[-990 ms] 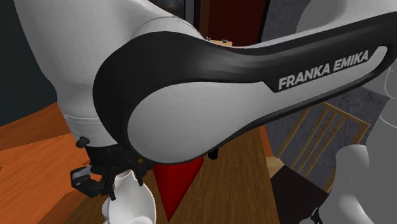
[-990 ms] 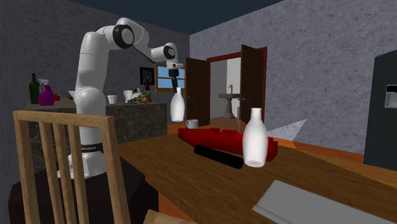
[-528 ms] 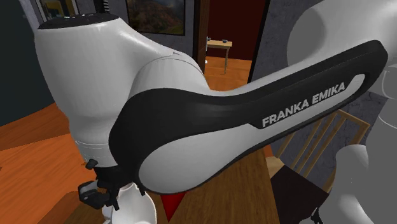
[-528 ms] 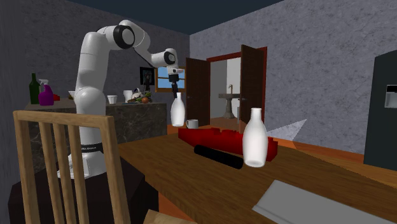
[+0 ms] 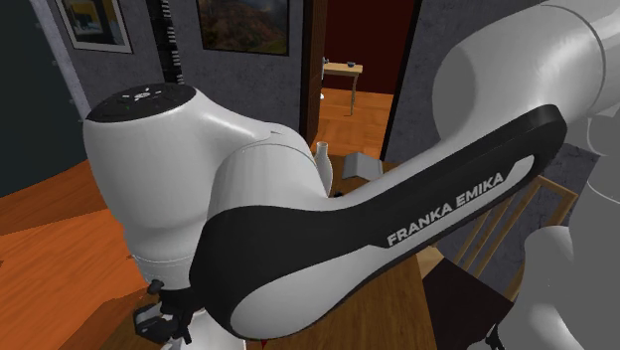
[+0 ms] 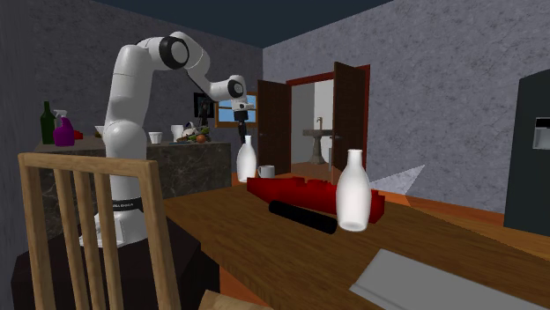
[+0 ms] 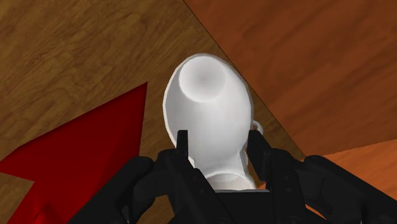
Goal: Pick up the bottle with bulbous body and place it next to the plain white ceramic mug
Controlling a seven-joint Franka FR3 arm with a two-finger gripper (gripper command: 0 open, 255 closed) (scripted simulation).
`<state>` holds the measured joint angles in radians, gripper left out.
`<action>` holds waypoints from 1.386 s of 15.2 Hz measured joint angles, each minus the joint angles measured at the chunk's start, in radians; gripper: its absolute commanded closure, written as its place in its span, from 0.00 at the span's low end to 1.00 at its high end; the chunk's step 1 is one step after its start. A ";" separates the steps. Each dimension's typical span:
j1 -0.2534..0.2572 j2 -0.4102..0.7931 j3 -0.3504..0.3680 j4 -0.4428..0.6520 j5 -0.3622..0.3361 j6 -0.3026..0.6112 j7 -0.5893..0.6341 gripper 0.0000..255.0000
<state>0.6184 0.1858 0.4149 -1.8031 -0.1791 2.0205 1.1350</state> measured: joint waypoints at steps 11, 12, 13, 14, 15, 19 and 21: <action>0.001 0.011 -0.002 -0.029 -0.008 0.040 0.008 0.00; 0.001 0.011 -0.002 -0.029 -0.008 0.040 0.008 0.00; 0.001 0.011 -0.002 -0.029 -0.008 0.040 0.008 0.00; 0.001 0.011 -0.002 -0.029 -0.008 0.040 0.008 0.00; 0.001 0.011 -0.002 -0.029 -0.008 0.040 0.008 0.00; 0.000 -0.007 0.002 0.021 0.005 -0.025 -0.004 0.00; 0.002 -0.022 0.005 0.045 0.013 -0.062 -0.005 0.00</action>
<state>0.6208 0.1637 0.4203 -1.7585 -0.1662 1.9584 1.1295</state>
